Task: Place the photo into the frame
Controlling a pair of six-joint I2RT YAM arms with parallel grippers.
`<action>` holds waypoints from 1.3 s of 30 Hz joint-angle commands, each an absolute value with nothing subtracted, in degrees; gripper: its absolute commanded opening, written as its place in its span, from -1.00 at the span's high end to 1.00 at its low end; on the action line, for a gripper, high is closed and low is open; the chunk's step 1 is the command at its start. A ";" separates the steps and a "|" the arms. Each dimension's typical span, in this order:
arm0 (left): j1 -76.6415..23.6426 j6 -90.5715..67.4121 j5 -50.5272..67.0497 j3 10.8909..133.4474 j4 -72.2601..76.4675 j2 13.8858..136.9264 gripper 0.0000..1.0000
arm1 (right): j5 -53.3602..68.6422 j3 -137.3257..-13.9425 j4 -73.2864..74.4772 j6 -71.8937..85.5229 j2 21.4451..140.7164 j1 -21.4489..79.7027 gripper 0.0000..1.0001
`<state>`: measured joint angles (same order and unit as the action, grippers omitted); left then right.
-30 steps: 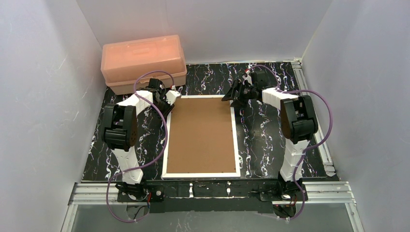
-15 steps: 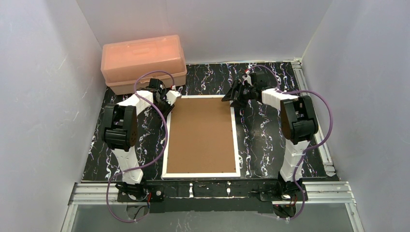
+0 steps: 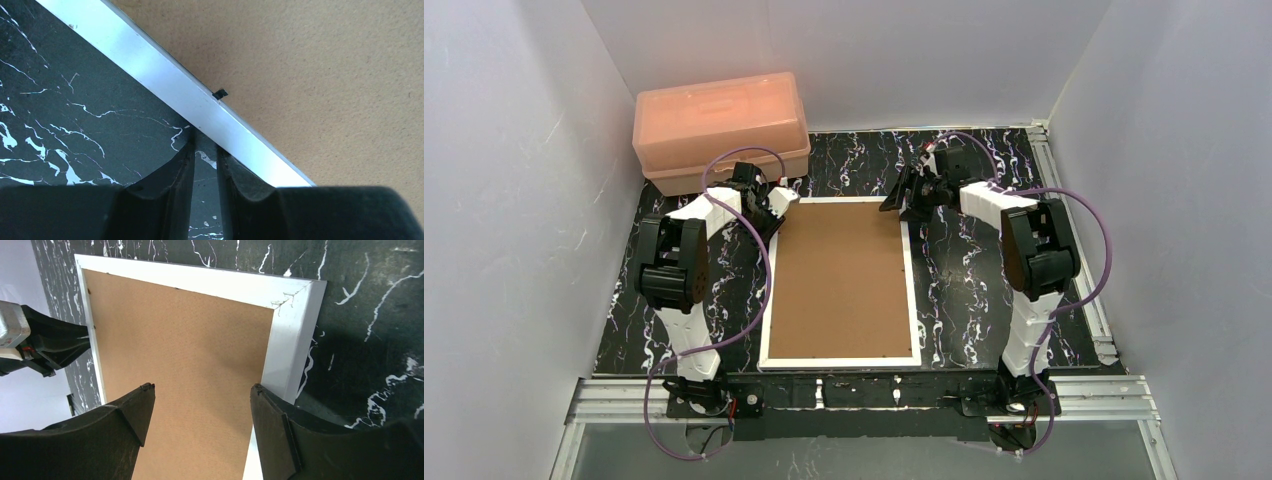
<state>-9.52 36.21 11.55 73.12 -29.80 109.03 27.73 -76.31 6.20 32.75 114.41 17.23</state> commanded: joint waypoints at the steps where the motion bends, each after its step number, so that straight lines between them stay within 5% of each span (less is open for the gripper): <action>1: -11.06 36.19 13.95 71.98 -29.12 111.27 0.56 | 25.09 -73.52 10.97 31.30 119.77 21.49 -0.57; 13: -11.43 36.51 13.56 71.72 -29.25 110.81 0.56 | 29.32 -70.97 5.05 34.58 118.01 20.49 -0.57; 21: -10.96 36.31 14.53 74.44 -34.92 108.39 0.50 | 29.37 -87.02 6.23 32.27 115.36 18.64 -0.72; 32: -9.25 45.32 19.41 67.58 -55.55 89.50 -0.31 | 20.07 -108.33 16.65 21.65 130.66 18.58 -0.93; 39: -28.08 48.37 9.48 47.91 -55.61 68.13 -0.75 | 20.49 -106.20 15.49 22.11 133.56 18.80 -0.91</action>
